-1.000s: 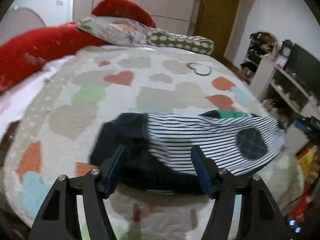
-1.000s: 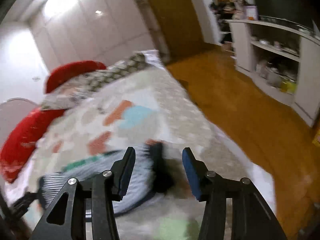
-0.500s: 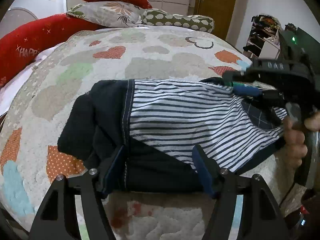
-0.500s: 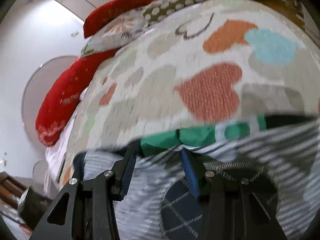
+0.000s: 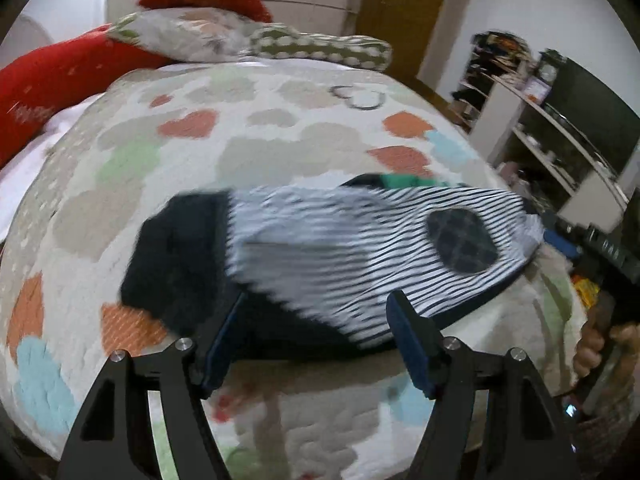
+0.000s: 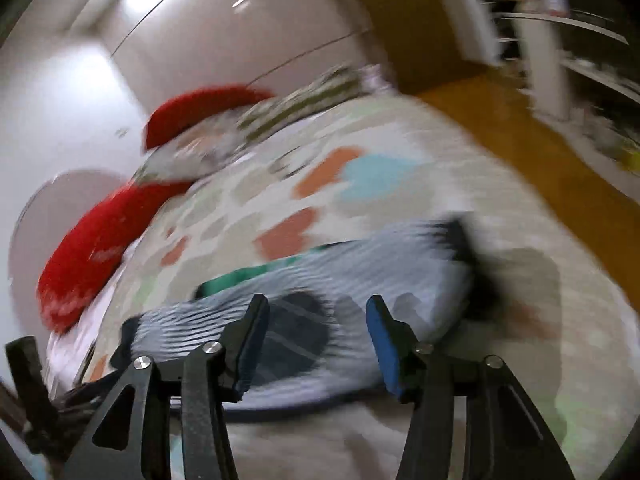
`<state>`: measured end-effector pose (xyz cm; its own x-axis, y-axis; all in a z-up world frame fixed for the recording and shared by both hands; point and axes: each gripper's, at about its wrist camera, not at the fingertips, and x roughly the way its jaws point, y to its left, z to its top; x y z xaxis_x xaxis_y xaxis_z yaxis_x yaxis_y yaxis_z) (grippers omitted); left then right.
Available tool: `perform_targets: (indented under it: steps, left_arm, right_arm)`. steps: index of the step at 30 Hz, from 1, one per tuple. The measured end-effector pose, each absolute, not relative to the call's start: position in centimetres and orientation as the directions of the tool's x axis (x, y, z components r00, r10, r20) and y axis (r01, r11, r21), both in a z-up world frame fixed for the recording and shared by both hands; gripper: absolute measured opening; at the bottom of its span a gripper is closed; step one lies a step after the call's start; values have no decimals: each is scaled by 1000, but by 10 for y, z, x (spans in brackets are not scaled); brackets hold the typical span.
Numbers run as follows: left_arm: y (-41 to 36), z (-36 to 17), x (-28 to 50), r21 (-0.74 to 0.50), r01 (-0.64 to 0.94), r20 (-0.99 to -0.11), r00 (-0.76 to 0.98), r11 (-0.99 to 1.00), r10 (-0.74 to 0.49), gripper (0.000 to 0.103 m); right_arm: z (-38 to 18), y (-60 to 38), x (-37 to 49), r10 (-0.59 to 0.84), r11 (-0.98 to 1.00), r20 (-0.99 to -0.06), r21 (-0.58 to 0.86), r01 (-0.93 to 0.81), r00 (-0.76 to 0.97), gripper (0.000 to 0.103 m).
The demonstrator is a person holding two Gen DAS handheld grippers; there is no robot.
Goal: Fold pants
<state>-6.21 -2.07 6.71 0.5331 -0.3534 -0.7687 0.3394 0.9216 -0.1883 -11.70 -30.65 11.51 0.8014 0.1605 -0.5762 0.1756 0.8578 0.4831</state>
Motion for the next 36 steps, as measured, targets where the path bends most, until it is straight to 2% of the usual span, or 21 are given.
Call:
perform_targets:
  steps: [3, 4, 9, 14, 17, 20, 23, 25, 26, 27, 28, 29, 31, 32, 36]
  left_arm:
    - [-61, 90, -46, -216, 424, -769, 481, 880, -421, 72]
    - [-75, 95, -42, -228, 455, -771, 456, 861, -445, 77]
    - [-170, 106, -1, -264, 573, -801, 317, 776, -507, 78]
    - [-266, 86, 36, -324, 645, -836, 148, 692, -529, 78]
    - [-311, 59, 49, -348, 660, -864, 50, 666, -501, 78]
    - [-342, 35, 52, -296, 687, -900, 33, 664, -435, 78]
    - [-363, 27, 46, -223, 737, -915, 67, 637, -398, 86]
    - [-370, 24, 40, -165, 771, -927, 91, 615, -363, 86]
    - [-372, 23, 36, -130, 783, -935, 108, 609, -339, 78]
    - [-374, 23, 30, -62, 800, -940, 154, 597, -303, 70]
    - [-376, 23, 27, -30, 811, -941, 175, 585, -290, 54]
    - [-375, 24, 25, -20, 816, -940, 182, 578, -290, 40]
    - [-368, 32, 27, -43, 811, -933, 176, 583, -314, 28]
    - [-362, 35, 28, -57, 807, -929, 173, 588, -327, 25]
    - [-331, 56, 32, -118, 774, -893, 191, 622, -408, 24]
  right_arm:
    - [107, -340, -139, 129, 800, -573, 543, 257, 809, 61]
    - [105, -347, -141, 125, 792, -580, 547, 272, 805, 61]
    - [90, -363, -138, 111, 773, -619, 545, 325, 777, 62]
    - [80, -361, -124, 126, 776, -636, 541, 324, 761, 65]
    - [78, -353, -117, 143, 798, -630, 530, 287, 763, 70]
    - [76, -347, -114, 172, 806, -618, 537, 251, 767, 70]
    - [75, -339, -110, 195, 825, -611, 525, 208, 767, 70]
    - [72, -335, -107, 188, 844, -614, 500, 193, 767, 70]
    - [71, -334, -105, 179, 849, -613, 491, 194, 769, 65]
    - [69, -335, -104, 176, 848, -613, 491, 197, 770, 53]
    - [68, -336, -102, 173, 848, -617, 490, 203, 768, 42]
    - [64, -339, -100, 170, 842, -626, 494, 218, 761, 27]
    - [61, -344, -97, 197, 819, -612, 532, 214, 766, 20]
    - [61, -346, -97, 212, 807, -600, 553, 208, 771, 17]
    - [77, -337, -97, 216, 829, -579, 534, 166, 786, 15]
